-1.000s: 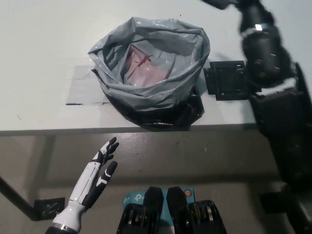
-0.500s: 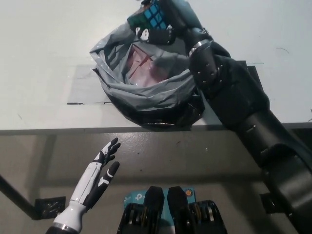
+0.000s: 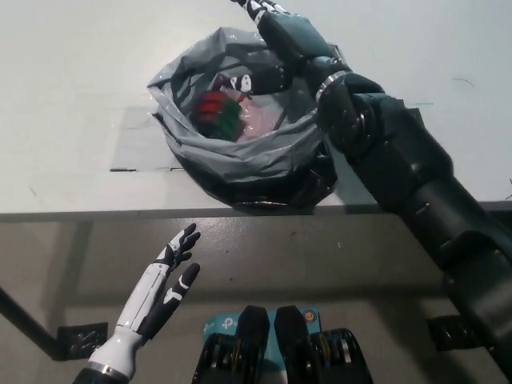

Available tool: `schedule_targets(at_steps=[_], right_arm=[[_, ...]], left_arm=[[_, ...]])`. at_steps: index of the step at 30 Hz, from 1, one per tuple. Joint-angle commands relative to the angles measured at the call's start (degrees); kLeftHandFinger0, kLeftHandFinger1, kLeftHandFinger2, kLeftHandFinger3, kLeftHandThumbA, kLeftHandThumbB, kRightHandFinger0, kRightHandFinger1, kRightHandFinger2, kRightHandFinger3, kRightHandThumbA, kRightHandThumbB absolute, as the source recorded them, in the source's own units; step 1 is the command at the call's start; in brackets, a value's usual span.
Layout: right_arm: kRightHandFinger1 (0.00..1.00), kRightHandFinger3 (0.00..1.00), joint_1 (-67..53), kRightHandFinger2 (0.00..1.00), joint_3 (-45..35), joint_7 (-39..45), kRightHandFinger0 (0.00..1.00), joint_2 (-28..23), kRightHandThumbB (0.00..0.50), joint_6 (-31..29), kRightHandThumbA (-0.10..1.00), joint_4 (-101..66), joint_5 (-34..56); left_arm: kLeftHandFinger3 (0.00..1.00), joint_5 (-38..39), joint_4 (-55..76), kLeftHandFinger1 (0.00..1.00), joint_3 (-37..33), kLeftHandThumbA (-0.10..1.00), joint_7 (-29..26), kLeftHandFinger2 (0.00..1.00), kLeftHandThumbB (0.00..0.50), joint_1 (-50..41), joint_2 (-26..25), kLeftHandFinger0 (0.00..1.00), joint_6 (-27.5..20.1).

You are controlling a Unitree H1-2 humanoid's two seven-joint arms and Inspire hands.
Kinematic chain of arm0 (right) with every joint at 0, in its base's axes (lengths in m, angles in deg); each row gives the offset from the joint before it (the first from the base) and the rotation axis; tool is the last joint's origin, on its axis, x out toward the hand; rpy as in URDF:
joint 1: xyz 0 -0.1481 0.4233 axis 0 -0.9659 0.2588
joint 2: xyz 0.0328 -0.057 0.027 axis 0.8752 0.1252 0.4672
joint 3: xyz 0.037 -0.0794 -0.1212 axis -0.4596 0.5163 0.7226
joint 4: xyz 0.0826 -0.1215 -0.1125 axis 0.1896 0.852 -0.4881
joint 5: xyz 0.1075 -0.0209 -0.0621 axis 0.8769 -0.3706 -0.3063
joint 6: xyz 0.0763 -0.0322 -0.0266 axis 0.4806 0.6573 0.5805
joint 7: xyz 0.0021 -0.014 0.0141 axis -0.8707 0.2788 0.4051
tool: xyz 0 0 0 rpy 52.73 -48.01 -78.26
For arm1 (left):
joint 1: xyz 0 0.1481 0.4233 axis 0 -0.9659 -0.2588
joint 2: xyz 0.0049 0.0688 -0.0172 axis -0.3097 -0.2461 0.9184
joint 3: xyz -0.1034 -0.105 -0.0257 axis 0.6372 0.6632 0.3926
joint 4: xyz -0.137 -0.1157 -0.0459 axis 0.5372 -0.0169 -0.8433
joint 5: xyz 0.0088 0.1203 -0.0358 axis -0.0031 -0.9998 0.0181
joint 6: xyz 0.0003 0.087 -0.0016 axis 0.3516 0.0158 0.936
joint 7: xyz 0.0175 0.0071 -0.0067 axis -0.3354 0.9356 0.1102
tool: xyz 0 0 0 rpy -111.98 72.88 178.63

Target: Use the right hand to pick up a rubix's cube and place it into a plastic bag and lift the bag

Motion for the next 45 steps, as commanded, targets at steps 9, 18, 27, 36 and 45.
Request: schedule_targets(at_steps=[9,18,27,36,45], right_arm=[[1.0,1.0,2.8,1.0,-4.1,-0.4,1.0,-3.7,0.498,0.5,0.96,-10.5,0.1],[1.0,1.0,3.9,1.0,-10.7,-5.7,1.0,-6.4,0.5,1.1,0.85,-9.2,0.3],[1.0,1.0,2.3,1.0,-9.8,-5.6,1.0,-7.0,0.498,5.9,0.83,-4.1,-1.5],[1.0,1.0,3.2,1.0,-7.7,-1.6,1.0,-5.2,0.5,9.1,0.86,4.7,-0.7],[1.0,1.0,5.0,1.0,-7.9,2.6,1.0,-2.2,0.5,11.5,0.82,10.3,1.6]], left_arm=[[1.0,-0.1,1.7,1.0,-0.4,0.97,0.9,1.0,0.16,0.8,-0.9,1.0,-0.6],[1.0,0.6,1.6,1.0,-0.2,0.96,1.3,1.0,0.153,0.4,-1.0,1.0,-0.8],[1.0,-0.3,1.4,1.0,-0.2,0.95,0.7,1.0,0.144,0.4,-0.7,1.0,-1.4],[1.0,-0.2,1.3,1.0,-0.4,0.95,0.9,1.0,0.14,0.4,-0.7,1.0,-1.7],[1.0,0.0,1.3,1.0,-0.4,0.94,1.0,1.0,0.141,0.6,-0.8,1.0,-1.6]])
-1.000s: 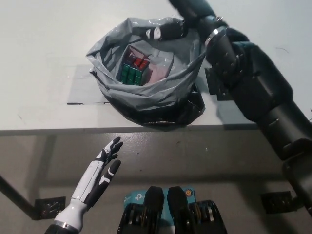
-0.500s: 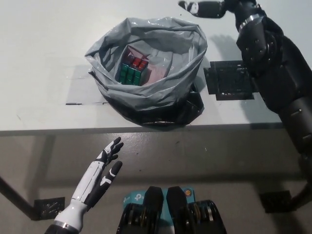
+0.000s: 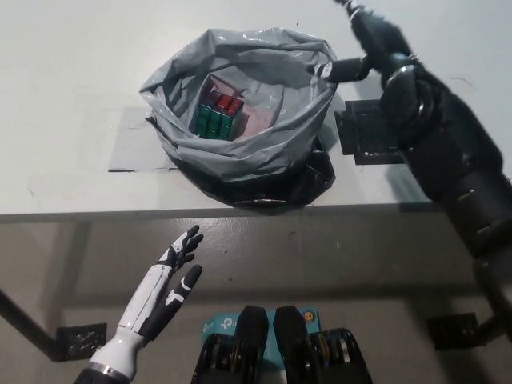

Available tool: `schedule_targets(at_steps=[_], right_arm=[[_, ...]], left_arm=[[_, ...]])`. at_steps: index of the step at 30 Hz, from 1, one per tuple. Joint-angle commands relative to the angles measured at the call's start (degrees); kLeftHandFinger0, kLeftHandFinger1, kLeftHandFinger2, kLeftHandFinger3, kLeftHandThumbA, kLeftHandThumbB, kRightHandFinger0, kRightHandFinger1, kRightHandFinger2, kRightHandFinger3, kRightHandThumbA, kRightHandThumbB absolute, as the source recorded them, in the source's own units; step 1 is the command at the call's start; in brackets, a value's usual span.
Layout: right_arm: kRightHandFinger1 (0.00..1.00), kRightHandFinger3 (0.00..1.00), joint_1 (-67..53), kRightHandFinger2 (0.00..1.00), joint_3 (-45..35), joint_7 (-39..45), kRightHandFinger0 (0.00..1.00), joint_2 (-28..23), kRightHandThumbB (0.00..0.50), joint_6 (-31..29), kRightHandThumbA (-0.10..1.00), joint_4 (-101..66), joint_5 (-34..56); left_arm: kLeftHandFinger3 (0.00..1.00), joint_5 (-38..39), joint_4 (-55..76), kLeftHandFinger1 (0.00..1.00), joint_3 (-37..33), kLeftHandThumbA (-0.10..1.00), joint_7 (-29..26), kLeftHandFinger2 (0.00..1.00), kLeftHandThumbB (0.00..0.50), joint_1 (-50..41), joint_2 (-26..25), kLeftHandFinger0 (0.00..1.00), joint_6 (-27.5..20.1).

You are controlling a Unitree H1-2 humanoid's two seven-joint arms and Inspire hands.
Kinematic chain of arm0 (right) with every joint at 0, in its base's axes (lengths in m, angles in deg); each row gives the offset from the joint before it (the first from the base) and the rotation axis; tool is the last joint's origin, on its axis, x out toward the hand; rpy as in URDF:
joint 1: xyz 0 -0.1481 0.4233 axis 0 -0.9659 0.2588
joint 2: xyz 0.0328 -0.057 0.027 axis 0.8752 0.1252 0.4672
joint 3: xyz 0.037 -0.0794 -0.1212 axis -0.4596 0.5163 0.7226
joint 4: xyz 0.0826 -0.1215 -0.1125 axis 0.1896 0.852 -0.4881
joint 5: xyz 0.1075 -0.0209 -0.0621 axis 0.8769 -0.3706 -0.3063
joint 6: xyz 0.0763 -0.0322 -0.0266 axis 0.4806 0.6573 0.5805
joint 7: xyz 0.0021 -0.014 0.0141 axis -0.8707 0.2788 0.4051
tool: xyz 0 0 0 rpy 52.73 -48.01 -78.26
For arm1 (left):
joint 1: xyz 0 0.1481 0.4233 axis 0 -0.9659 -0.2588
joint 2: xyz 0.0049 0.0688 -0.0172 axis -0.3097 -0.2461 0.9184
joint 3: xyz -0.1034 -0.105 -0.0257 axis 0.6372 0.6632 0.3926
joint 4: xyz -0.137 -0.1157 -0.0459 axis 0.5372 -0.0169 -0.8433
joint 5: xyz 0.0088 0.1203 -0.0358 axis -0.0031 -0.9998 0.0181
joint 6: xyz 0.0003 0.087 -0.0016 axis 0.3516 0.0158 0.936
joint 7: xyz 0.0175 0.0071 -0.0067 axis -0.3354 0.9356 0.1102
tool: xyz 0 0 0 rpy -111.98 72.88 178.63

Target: Use the right hand to pick up a rubix's cube and place it into a plastic bag and lift the bag

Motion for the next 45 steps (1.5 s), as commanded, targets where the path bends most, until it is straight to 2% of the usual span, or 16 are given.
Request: schedule_targets(at_steps=[1,22,25,28,30,31,32,33,34,35,36,37,39,40,42,45], right_arm=[[1.0,1.0,5.0,1.0,0.2,3.0,1.0,1.6,0.5,1.9,0.81,2.5,1.7],[1.0,1.0,8.1,1.0,-0.8,4.1,1.0,2.8,0.5,7.4,0.73,14.6,5.2],[1.0,1.0,8.0,1.0,-1.7,1.9,1.0,2.3,0.5,6.7,0.68,15.1,6.2],[1.0,1.0,7.5,1.0,-4.2,-3.0,1.0,2.2,0.416,4.7,0.43,15.1,8.4],[0.92,1.0,7.2,1.0,-5.8,-6.6,0.76,2.3,0.366,3.4,0.27,15.0,9.3],[0.76,1.0,7.0,0.87,-6.5,-7.1,0.64,2.3,0.321,3.0,0.19,14.9,9.8],[0.49,0.84,6.7,0.61,-8.1,-8.0,0.37,2.4,0.289,2.2,0.0,14.6,11.1],[0.49,0.84,6.6,0.61,-8.8,-8.5,0.37,2.5,0.289,1.7,0.0,14.6,11.7],[0.39,0.74,6.5,0.52,-9.6,-9.0,0.26,2.6,0.276,1.3,-0.08,14.6,12.1],[0.13,0.4,6.2,0.25,-10.6,-9.4,0.07,2.5,0.244,-0.1,-0.1,14.5,12.8],[0.09,0.33,5.9,0.27,-11.3,-9.8,0.01,2.5,0.237,-1.1,-0.1,14.4,13.4],[0.16,0.48,5.6,0.43,-12.9,-10.0,0.0,2.4,0.241,-2.4,-0.1,14.3,14.6],[0.19,0.53,5.7,0.47,-13.7,-9.9,0.04,2.4,0.25,-2.6,-0.1,14.3,15.1],[0.38,0.63,5.8,0.67,-15.4,-9.7,0.19,2.4,0.253,-2.5,-0.1,14.2,16.5],[0.41,0.65,6.0,0.57,-16.6,-9.9,0.27,2.4,0.254,-2.2,-0.1,14.2,17.4],[0.13,0.74,6.4,0.32,-19.1,-9.7,0.03,2.4,0.246,-1.7,-0.1,14.2,19.5]], left_arm=[[1.0,-0.2,1.4,1.0,-0.2,0.95,0.3,1.0,0.147,0.6,-0.7,1.0,-1.5],[1.0,0.1,1.7,1.0,0.0,0.94,0.4,1.0,0.143,0.8,-0.9,1.0,-1.5],[1.0,0.0,1.5,1.0,0.0,0.94,0.3,1.0,0.149,0.9,-0.8,1.0,-1.6],[1.0,0.2,1.4,1.0,0.0,0.94,0.4,1.0,0.15,0.9,-0.7,1.0,-1.6],[1.0,0.1,1.6,1.0,-0.1,0.93,0.4,1.0,0.152,0.9,-0.7,1.0,-1.3],[1.0,0.0,1.6,1.0,-0.1,0.93,0.4,1.0,0.151,0.9,-0.7,1.0,-1.4],[1.0,0.0,1.7,1.0,-0.1,0.93,0.4,1.0,0.151,0.9,-0.7,1.0,-1.3],[1.0,0.0,1.7,1.0,-0.1,0.93,0.4,1.0,0.151,0.9,-0.8,1.0,-1.3],[1.0,0.0,1.8,1.0,-0.1,0.93,0.4,1.0,0.15,0.9,-0.8,1.0,-1.2],[1.0,0.1,1.7,1.0,-0.1,0.93,0.5,1.0,0.146,1.1,-0.8,1.0,-1.3],[1.0,0.1,1.6,1.0,-0.1,0.93,0.5,1.0,0.145,1.2,-0.8,1.0,-1.3],[1.0,0.2,1.5,1.0,-0.1,0.93,0.5,1.0,0.148,1.5,-0.8,1.0,-1.4],[1.0,0.2,1.5,1.0,0.0,0.93,0.5,1.0,0.15,1.5,-0.8,1.0,-1.3],[1.0,0.0,1.5,1.0,-0.1,0.93,0.5,1.0,0.152,1.8,-0.8,1.0,-1.3],[1.0,-0.1,1.4,1.0,-0.2,0.93,0.5,1.0,0.154,1.9,-0.8,1.0,-1.2],[1.0,-0.2,1.4,1.0,-0.2,0.93,0.5,1.0,0.152,2.2,-0.7,1.0,-1.1]])
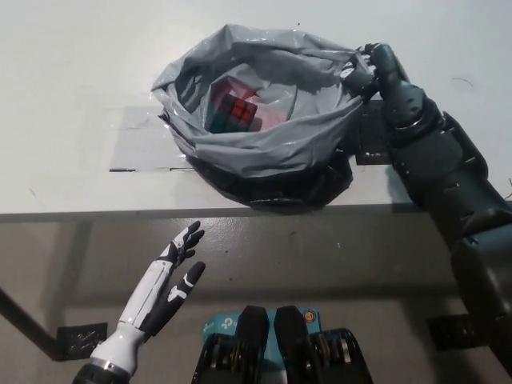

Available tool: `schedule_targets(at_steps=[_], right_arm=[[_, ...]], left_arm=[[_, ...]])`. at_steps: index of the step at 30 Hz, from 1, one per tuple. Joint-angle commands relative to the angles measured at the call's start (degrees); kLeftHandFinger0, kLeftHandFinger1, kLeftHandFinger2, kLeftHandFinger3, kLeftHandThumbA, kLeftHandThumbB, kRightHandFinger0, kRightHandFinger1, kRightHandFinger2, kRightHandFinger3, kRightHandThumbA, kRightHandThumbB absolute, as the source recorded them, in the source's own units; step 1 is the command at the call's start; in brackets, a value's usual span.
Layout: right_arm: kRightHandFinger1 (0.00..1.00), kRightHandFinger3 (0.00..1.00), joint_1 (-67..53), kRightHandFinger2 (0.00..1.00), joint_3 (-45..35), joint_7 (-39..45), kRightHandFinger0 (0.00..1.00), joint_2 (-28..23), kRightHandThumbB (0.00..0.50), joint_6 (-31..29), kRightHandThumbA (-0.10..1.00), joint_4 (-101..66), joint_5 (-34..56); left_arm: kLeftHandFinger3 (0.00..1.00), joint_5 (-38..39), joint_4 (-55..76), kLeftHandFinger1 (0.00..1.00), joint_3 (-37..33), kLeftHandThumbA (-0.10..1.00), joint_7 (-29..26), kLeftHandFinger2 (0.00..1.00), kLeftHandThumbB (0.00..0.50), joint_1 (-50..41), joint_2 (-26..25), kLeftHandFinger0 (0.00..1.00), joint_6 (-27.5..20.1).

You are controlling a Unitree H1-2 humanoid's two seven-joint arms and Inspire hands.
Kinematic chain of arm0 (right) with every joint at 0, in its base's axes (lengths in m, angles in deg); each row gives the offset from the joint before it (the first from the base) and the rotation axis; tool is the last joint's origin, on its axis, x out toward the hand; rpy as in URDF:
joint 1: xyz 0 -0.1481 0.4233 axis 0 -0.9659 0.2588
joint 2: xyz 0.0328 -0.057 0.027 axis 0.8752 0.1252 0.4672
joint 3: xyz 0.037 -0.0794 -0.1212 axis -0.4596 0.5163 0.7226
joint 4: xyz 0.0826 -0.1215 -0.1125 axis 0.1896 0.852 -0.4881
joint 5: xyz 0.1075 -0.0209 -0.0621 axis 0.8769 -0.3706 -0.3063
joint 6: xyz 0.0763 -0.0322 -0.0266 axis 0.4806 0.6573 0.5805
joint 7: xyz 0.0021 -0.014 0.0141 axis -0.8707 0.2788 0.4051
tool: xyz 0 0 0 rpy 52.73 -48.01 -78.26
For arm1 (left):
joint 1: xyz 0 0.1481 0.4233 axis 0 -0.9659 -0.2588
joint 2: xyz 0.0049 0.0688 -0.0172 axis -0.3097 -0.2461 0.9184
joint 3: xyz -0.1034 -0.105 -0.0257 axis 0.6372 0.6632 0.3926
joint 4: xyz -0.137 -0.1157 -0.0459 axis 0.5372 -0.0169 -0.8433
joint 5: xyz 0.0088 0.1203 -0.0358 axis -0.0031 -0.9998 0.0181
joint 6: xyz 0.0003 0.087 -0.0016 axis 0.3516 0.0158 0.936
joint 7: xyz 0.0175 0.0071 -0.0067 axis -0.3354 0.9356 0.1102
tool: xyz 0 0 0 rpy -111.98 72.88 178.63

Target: Use the right hand to pick up a rubix's cube and place it into a plastic bag and lift the bag

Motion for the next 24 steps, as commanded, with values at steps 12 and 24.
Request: schedule_targets(at_steps=[12,24], right_arm=[[0.28,1.0,6.0,0.55,-24.2,4.4,0.0,-0.8,0.24,1.0,-0.1,-0.7,25.8],[0.01,1.0,11.7,0.63,-45.1,6.9,0.0,5.5,0.135,19.2,-0.1,-23.1,49.6]], left_arm=[[1.0,0.3,1.4,1.0,-0.1,0.93,0.7,1.0,0.157,1.5,-0.7,1.0,-0.6],[1.0,0.4,0.8,1.0,0.0,0.91,0.4,1.0,0.15,1.3,-0.6,1.0,-1.2]])
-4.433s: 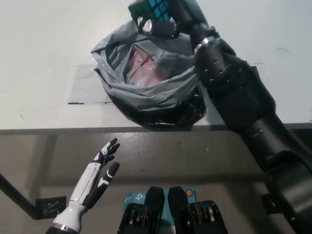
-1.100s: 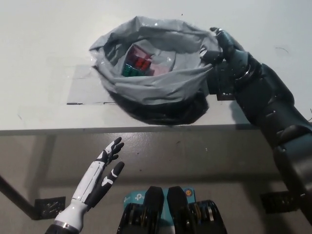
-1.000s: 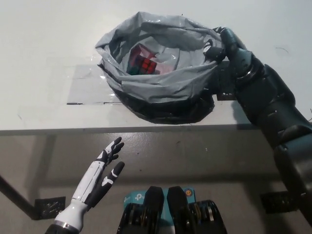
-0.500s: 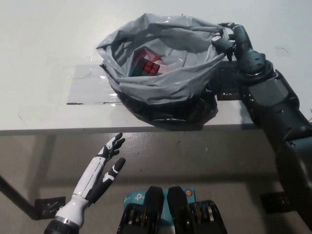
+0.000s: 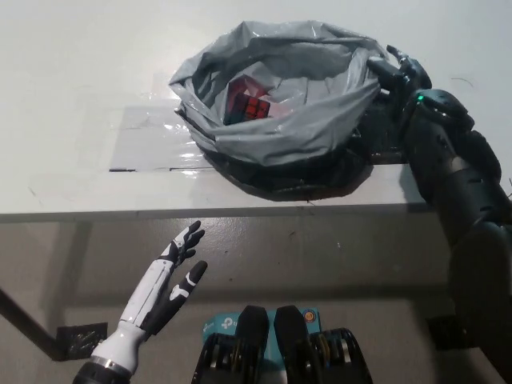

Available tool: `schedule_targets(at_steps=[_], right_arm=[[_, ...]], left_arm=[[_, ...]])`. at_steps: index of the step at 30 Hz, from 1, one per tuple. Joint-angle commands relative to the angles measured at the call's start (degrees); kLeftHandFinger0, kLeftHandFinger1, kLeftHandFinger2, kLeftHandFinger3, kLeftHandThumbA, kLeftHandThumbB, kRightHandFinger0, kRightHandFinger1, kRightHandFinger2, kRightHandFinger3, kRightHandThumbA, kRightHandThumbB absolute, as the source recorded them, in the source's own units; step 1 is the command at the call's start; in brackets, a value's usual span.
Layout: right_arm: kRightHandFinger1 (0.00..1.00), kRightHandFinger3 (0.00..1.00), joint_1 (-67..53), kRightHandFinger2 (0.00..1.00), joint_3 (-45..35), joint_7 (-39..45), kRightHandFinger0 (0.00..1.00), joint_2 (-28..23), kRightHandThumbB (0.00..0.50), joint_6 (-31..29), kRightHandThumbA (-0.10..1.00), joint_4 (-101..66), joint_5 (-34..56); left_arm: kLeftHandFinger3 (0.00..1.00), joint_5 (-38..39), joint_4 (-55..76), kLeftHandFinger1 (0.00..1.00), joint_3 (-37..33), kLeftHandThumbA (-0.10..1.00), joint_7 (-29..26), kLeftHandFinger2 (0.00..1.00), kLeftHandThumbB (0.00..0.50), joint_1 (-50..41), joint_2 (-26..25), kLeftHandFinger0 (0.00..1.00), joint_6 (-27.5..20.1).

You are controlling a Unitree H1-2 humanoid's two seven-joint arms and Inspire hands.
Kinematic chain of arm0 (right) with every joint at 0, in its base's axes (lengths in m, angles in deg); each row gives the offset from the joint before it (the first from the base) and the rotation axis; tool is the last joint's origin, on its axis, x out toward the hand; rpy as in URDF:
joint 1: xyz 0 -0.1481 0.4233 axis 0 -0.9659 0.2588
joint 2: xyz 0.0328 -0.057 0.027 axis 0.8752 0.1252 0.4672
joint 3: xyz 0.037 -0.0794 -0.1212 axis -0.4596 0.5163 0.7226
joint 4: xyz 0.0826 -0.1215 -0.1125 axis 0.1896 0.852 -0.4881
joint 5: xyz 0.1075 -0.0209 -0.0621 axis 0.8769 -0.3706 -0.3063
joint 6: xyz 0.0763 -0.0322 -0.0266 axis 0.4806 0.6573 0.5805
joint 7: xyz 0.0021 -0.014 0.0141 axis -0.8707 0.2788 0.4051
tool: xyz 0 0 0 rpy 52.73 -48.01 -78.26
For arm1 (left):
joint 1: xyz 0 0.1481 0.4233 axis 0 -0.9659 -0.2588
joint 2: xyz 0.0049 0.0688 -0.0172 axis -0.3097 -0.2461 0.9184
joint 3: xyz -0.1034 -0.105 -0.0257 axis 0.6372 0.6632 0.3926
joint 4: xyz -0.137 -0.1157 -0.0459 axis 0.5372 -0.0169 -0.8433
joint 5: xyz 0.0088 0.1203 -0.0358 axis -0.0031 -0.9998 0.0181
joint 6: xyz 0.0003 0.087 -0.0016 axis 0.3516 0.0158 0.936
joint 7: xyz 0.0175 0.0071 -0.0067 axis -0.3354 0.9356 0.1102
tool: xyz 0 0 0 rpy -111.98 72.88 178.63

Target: Use the right hand to pick up a rubix's cube and place it into a plastic bag and lift the bag

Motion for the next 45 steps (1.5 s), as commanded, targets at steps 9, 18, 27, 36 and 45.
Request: schedule_targets(at_steps=[9,18,27,36,45], right_arm=[[0.07,1.0,14.6,0.74,-12.7,-2.0,0.0,9.3,0.1,18.2,-0.1,-36.4,37.4],[0.26,1.0,19.1,0.79,-8.0,-7.5,0.0,11.0,0.08,18.2,-0.1,-44.7,45.2],[0.23,1.0,24.4,0.78,-3.9,-10.6,0.0,10.4,0.061,18.2,-0.1,-47.7,47.8],[0.14,1.0,26.6,0.73,1.8,-13.8,0.0,9.1,0.106,18.2,-0.1,-52.9,51.6],[0.12,1.0,26.2,0.72,4.5,-16.4,0.0,9.3,0.103,18.2,-0.1,-57.3,56.0]], left_arm=[[1.0,0.6,2.3,1.0,-0.1,0.91,0.8,1.0,0.13,1.0,-0.8,1.0,-1.2],[1.0,-0.2,2.2,1.0,-0.2,0.89,0.3,1.0,0.131,1.0,-0.5,1.0,-1.5],[1.0,0.0,2.3,1.0,-0.3,0.88,0.3,1.0,0.136,0.8,-0.4,1.0,-1.2],[1.0,-0.6,2.2,1.0,-0.5,0.88,0.3,1.0,0.141,1.0,-0.4,1.0,-1.5],[1.0,-1.2,2.8,1.0,-0.9,0.9,0.3,1.0,0.146,0.7,-0.6,1.0,-0.9]])
